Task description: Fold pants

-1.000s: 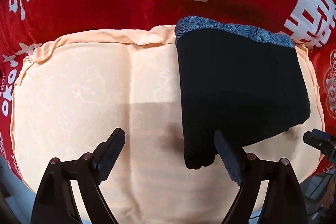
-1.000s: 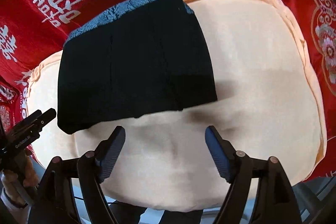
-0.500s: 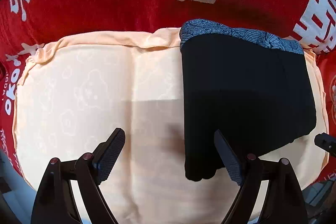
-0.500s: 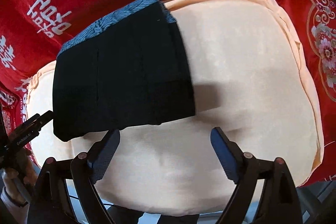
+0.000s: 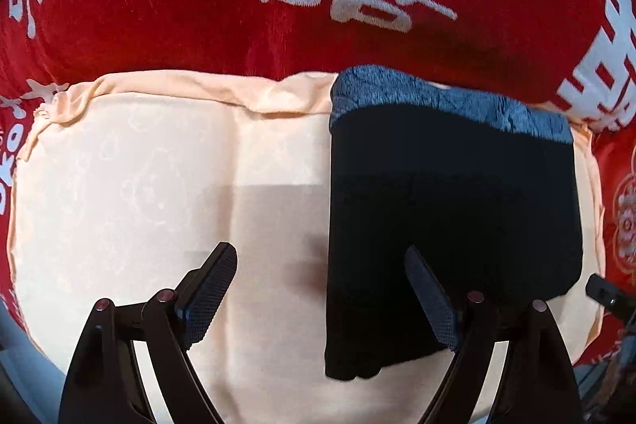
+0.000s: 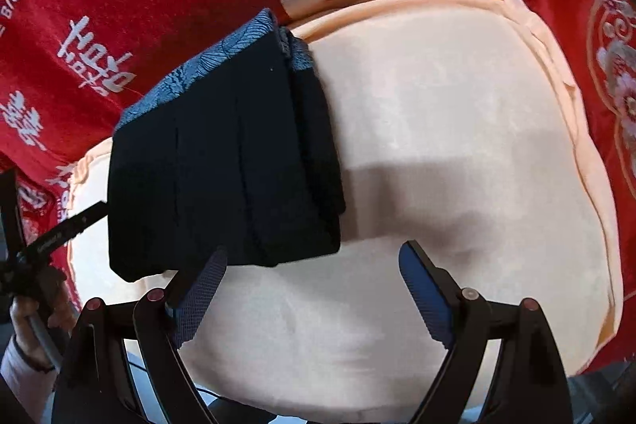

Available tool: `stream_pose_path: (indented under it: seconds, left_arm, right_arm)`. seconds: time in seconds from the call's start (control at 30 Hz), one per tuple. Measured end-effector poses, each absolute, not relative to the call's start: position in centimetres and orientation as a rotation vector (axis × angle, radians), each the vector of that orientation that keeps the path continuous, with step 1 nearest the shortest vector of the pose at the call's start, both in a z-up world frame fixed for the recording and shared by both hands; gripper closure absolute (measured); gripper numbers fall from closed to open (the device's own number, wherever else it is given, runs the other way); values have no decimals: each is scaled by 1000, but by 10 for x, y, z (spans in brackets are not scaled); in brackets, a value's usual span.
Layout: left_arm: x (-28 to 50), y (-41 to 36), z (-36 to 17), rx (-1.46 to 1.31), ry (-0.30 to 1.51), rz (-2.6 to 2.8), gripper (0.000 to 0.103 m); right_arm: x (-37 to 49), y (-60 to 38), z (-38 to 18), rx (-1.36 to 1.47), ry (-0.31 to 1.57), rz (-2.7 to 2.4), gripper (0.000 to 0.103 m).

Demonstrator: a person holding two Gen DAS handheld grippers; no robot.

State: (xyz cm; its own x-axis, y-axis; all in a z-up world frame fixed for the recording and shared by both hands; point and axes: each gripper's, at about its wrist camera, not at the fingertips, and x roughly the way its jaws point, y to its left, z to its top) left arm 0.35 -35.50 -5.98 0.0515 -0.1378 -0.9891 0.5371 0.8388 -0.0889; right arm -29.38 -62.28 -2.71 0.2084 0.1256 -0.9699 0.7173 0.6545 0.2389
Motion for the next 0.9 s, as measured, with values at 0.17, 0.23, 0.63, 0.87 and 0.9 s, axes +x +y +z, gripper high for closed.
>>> stream_pose_path:
  seconds: [0.17, 0.23, 0.63, 0.87, 0.9]
  left_arm:
    - [12, -364, -64, 292, 1462, -548, 16]
    - [14, -368, -66, 282, 1475, -562, 16]
    - [22, -381, -82, 249, 1501, -631, 16]
    - [31, -386, -99, 237, 1535, -679, 16]
    - [33, -385, -101, 223, 1544, -687, 16]
  right_arm:
    - [-288, -640, -33, 816, 1302, -445, 0]
    - [-284, -647, -36, 832, 1289, -417, 0]
    - [-266, -678, -62, 920, 1281, -314, 0]
    - [-253, -682, -73, 939, 1271, -240, 0]
    - [-252, -683, -76, 948, 1271, -234, 0]
